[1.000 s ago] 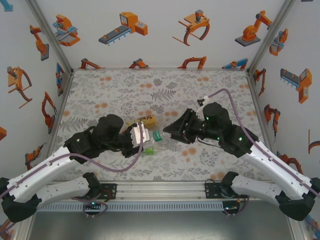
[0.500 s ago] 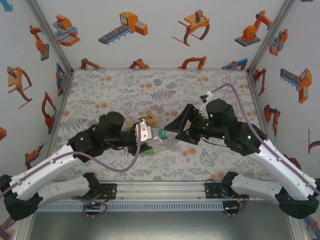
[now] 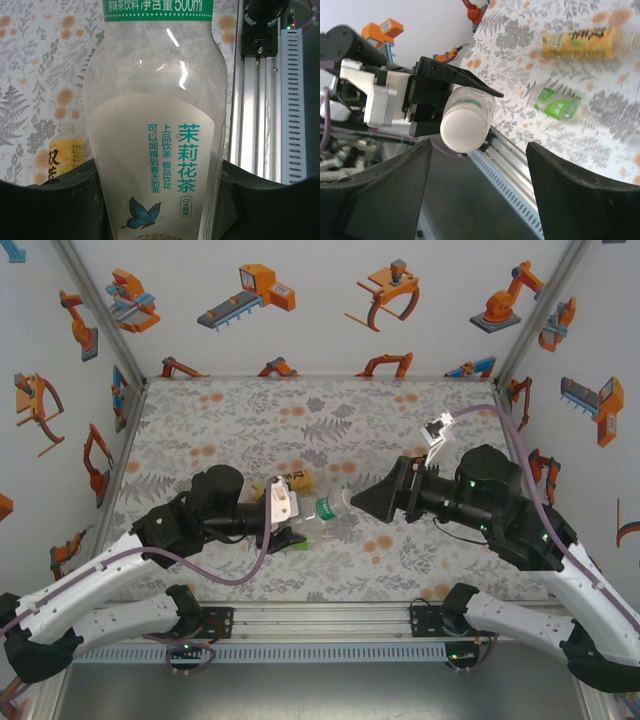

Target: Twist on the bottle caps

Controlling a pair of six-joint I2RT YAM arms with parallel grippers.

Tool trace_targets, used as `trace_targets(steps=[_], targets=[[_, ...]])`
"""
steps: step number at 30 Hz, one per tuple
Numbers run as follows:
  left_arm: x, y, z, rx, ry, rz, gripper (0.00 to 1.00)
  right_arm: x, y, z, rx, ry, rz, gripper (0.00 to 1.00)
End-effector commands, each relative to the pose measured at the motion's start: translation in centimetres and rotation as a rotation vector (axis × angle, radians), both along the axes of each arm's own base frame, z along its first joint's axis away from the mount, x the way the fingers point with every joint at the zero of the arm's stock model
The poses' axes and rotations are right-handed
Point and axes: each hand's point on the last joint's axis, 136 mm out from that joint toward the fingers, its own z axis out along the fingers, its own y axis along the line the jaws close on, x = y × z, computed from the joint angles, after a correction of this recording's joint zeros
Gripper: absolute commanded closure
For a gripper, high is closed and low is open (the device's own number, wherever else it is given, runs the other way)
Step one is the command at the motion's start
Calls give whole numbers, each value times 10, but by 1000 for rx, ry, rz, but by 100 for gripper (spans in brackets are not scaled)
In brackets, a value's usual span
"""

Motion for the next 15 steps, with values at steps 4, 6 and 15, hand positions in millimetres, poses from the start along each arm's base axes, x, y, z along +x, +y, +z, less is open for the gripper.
trace_targets(steps=[4, 6, 15], targets=[[-20, 7, -6, -5, 60, -65, 100, -30, 17, 37, -41, -416, 279, 36], [-24, 9, -10, 4, 70, -82, 100, -44, 24, 36, -69, -525, 399, 36], [-38, 3, -16, 42, 121, -182, 100, -83, 34, 21, -112, -920, 720, 31]])
